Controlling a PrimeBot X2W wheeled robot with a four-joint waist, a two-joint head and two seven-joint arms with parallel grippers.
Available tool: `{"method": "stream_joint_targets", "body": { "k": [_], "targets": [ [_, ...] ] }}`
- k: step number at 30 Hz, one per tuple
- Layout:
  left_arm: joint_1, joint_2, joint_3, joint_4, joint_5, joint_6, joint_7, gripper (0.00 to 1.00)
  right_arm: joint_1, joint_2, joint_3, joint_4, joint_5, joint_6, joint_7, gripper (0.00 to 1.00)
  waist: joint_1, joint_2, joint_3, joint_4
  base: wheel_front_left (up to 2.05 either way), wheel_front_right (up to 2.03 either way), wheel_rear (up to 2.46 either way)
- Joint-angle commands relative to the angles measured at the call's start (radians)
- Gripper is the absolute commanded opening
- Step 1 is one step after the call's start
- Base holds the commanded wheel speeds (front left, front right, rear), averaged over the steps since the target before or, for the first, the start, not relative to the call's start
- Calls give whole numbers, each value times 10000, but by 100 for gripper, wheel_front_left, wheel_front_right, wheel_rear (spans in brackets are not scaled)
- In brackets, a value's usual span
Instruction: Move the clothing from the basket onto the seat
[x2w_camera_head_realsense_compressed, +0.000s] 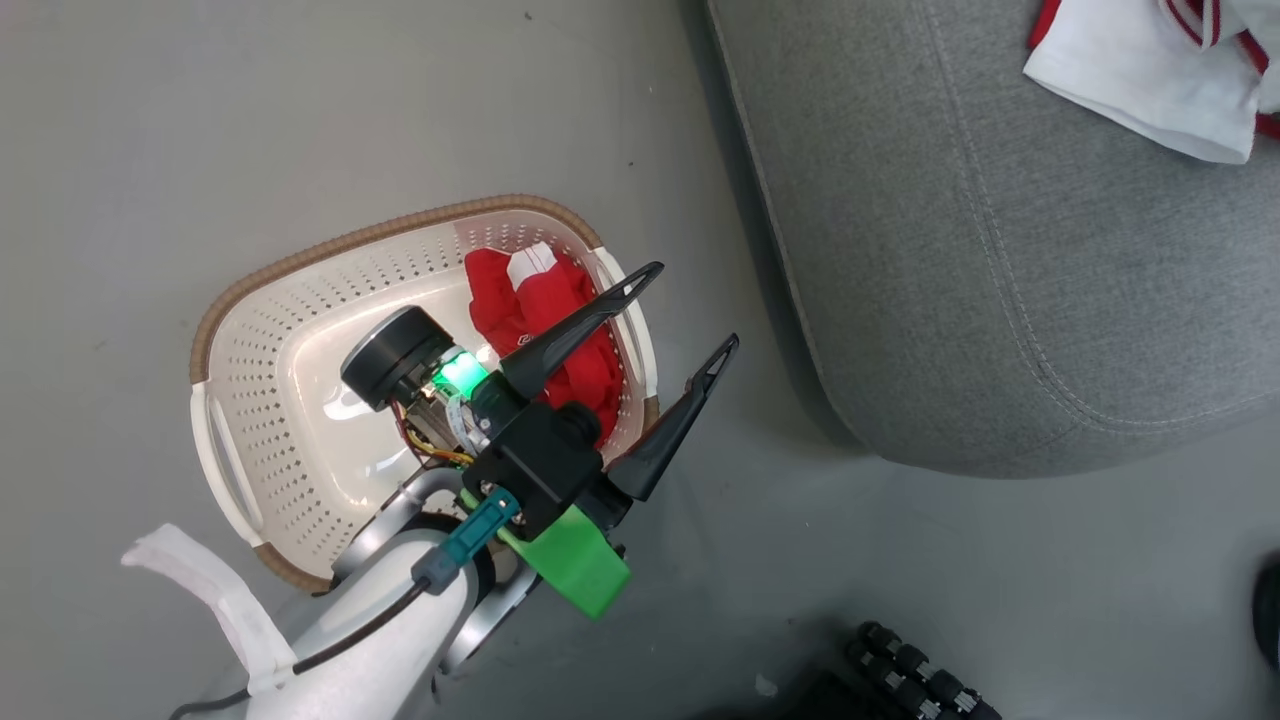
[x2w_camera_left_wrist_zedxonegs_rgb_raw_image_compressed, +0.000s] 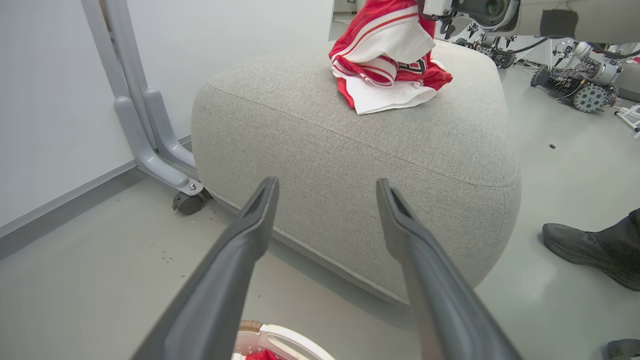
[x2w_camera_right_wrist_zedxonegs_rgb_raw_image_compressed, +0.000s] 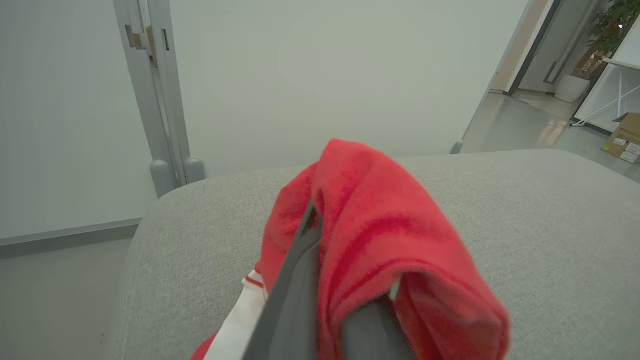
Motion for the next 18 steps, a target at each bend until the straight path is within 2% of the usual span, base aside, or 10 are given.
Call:
{"method": "stream_joint_targets", "body": {
  "k": [1,8,18],
  "targets": [
    [-224,113,-31,48,103,-29,-28,100,248,79,-166,130,-81,-3,-31,100,-2,0,429,235,0,0,0],
    [-390,117,-86,229,-48,-40,-113,100,1323,810,-714,40,-133,-3,-31,100,-2,0,401,190,0,0,0],
    [18,-62,56,815,-376,240,-732,100,3497,1897,-782,-1735,-137,-3,-31,100,-2,0,-468,257,0,0,0]
  ]
}}
